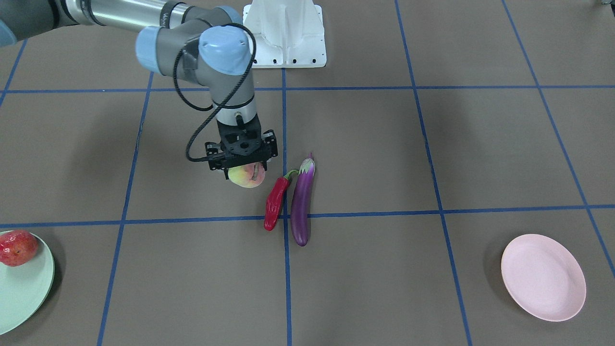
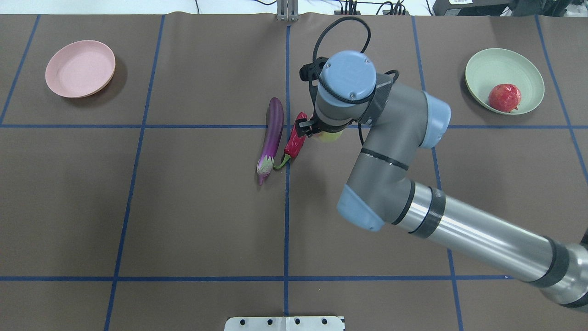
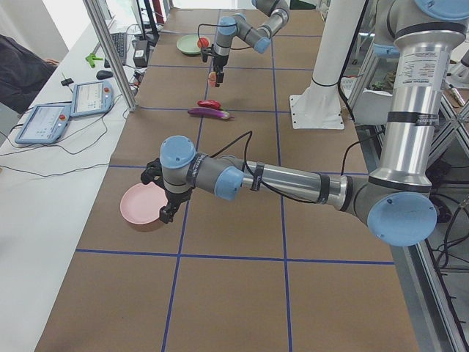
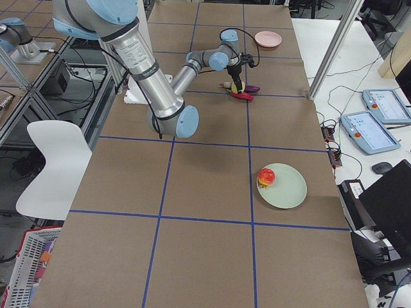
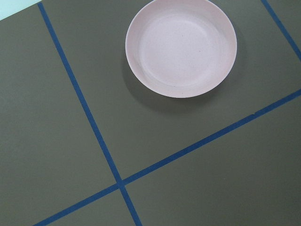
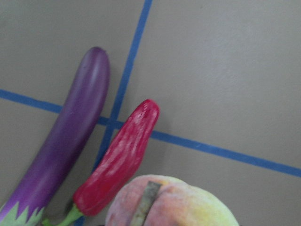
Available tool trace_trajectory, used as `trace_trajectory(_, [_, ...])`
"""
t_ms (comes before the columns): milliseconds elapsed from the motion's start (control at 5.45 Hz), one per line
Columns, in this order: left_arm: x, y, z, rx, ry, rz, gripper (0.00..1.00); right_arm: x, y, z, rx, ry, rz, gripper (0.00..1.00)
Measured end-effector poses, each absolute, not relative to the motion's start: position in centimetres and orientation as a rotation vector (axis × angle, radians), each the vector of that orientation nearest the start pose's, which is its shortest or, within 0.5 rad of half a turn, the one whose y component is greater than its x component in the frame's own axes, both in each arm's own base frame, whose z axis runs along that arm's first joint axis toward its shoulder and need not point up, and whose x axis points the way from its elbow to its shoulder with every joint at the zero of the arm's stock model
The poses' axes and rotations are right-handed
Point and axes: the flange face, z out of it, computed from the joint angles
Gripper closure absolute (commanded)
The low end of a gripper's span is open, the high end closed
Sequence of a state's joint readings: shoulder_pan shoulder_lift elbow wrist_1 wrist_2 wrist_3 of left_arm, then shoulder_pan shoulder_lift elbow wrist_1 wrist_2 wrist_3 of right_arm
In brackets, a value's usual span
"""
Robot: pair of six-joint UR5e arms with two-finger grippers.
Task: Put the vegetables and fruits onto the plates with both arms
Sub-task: 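Carry the peach with the right gripper onto the green plate and release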
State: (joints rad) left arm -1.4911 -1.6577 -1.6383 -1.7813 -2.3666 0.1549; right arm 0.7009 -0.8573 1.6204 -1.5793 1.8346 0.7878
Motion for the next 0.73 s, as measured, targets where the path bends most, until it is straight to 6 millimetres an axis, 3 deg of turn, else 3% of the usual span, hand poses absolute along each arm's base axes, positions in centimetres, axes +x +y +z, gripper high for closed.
trace_trajectory(367, [-1.8,-55.2,54.7,0.384,0.779,0.356,0.0,-28.4,-64.5,29.8,0.293,-0.74,-0.293,1.0])
trace_trajectory(551, [-1.8,-55.3,54.3,0.385,0.781,0.347,0.0,-21.1,-69.4,36.0,0.28,-0.763,-0.341,1.0])
trace_trajectory(734, [-1.8,-55.3,54.1,0.388,0.783,0.345,0.0,-16.4,-73.0,44.0,0.291,-0.78,-0.367,0.81])
